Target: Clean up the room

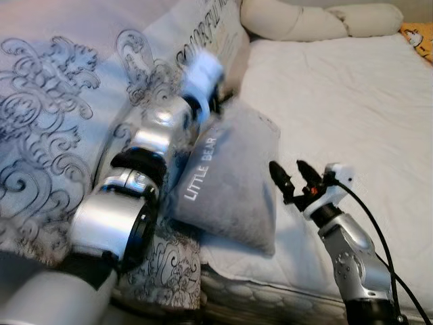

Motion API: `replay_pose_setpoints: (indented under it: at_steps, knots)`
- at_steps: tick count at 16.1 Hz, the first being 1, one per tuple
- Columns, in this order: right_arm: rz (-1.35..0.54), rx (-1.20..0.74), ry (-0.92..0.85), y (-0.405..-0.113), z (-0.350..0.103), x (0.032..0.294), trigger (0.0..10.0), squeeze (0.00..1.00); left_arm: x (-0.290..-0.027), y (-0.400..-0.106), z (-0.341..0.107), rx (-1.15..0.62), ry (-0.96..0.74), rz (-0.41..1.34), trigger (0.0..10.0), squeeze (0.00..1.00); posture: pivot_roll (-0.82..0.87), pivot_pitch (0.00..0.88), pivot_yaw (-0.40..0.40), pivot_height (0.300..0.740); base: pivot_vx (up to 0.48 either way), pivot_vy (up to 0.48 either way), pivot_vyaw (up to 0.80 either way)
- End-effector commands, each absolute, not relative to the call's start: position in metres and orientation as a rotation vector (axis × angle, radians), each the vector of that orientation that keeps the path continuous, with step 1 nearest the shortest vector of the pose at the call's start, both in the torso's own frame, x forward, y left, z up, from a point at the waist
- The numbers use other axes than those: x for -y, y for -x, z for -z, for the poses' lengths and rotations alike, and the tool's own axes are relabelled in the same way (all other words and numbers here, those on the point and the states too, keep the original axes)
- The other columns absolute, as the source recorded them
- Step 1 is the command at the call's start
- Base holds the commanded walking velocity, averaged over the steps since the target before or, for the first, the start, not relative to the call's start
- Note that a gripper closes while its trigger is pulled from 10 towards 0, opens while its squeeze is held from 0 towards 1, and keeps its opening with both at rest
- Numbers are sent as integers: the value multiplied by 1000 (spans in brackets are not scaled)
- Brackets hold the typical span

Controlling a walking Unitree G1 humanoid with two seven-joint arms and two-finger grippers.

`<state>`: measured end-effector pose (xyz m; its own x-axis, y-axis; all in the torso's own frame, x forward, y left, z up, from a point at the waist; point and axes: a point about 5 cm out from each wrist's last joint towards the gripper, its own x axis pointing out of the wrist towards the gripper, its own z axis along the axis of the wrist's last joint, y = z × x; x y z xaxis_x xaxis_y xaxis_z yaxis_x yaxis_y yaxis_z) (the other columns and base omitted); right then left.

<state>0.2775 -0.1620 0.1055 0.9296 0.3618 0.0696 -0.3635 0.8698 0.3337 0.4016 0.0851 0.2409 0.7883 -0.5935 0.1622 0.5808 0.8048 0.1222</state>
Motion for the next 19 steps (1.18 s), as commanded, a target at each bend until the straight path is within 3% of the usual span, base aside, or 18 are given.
replay_pose_setpoints:
  at_steps: [1,3,6,8,15,19]
  knots:
    - [-378,33,-368,-275,-114,158,10000,1000,-96,-388,-227,193,1,647,10000,1000,-43,0,140,740,0,0,0]
    - [-375,60,-386,-271,-121,156,10000,1000,-99,-370,-218,204,-13,677,10000,1000,-41,0,128,740,0,0,0]
    - [-279,99,-377,-261,-137,155,10000,1000,-101,-306,-191,146,-42,686,10000,1000,-12,0,78,740,0,0,0]
    - [-261,70,-349,-256,-136,153,10000,1000,-102,-290,-186,139,-68,659,10000,1000,-9,0,66,740,0,0,0]
    - [-214,-14,-181,-250,-136,154,10000,1000,-120,-272,-176,10,-90,508,10000,1000,-6,0,66,740,0,-464,0]
    - [-164,-48,-78,-250,-136,154,10000,1000,-147,-261,-157,-76,-78,358,10000,1000,-3,0,56,740,0,-460,0]
